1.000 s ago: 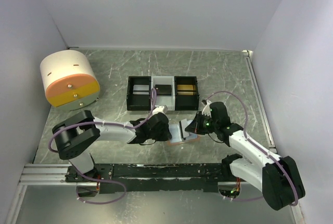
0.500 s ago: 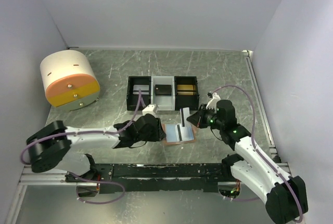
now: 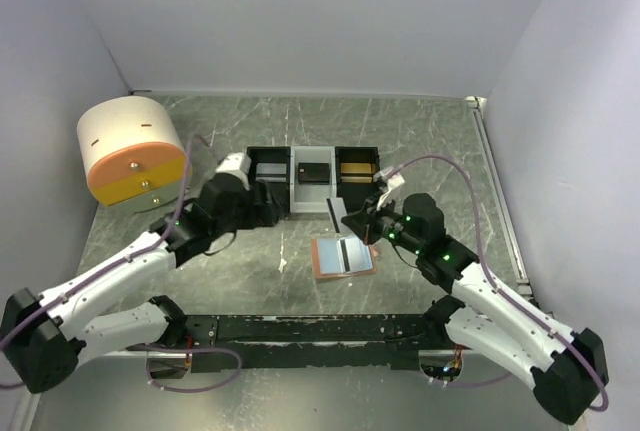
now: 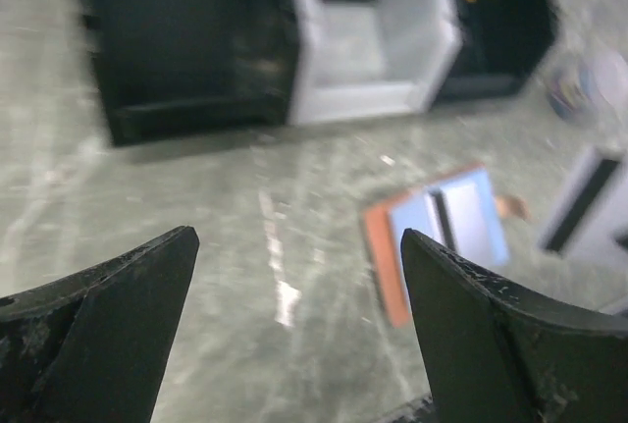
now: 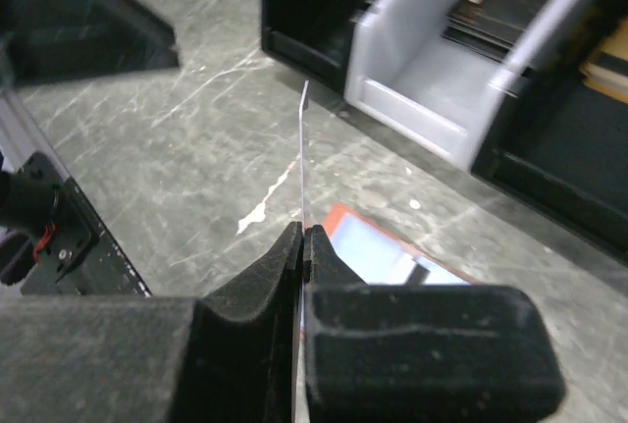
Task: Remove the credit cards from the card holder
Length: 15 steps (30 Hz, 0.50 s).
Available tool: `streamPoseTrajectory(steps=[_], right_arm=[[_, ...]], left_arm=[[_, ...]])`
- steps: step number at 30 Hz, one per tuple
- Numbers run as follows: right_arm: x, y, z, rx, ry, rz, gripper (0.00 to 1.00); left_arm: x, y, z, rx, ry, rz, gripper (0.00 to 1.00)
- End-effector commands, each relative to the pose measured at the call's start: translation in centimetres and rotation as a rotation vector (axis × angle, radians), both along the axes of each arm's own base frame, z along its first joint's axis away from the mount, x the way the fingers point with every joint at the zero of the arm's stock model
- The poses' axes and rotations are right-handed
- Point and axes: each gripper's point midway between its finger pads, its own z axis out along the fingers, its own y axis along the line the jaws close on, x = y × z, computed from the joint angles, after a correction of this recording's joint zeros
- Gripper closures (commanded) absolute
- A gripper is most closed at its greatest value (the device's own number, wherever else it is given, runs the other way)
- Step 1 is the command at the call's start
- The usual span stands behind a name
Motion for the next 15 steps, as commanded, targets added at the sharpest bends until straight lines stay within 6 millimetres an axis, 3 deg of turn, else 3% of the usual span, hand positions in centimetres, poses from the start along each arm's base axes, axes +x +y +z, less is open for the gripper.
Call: streamPoseTrajectory(steps=[1, 6, 11, 15], right_arm=[[0.8, 2.3, 2.9, -0.085, -0.22, 0.013, 1.0], [0.5, 5.8, 3.4, -0.222, -0.398, 0.121, 1.0], [1.6, 9.0, 2.8, -0.337, -0.484, 0.235, 1.0], [4.1, 11.1, 3.3, -0.397, -0.517, 0.226, 1.0]], left_arm=[[1.0, 5.9, 0.6, 0.113, 0.035, 0.055, 0.0], [2.2, 12.1, 2.3, 0.212, 0.039, 0.193, 0.0], [1.9, 14.2, 3.2, 0.236, -0.029, 0.229, 0.0], [1.2, 15.4, 3.7, 0.23, -0.093, 0.278, 0.0]])
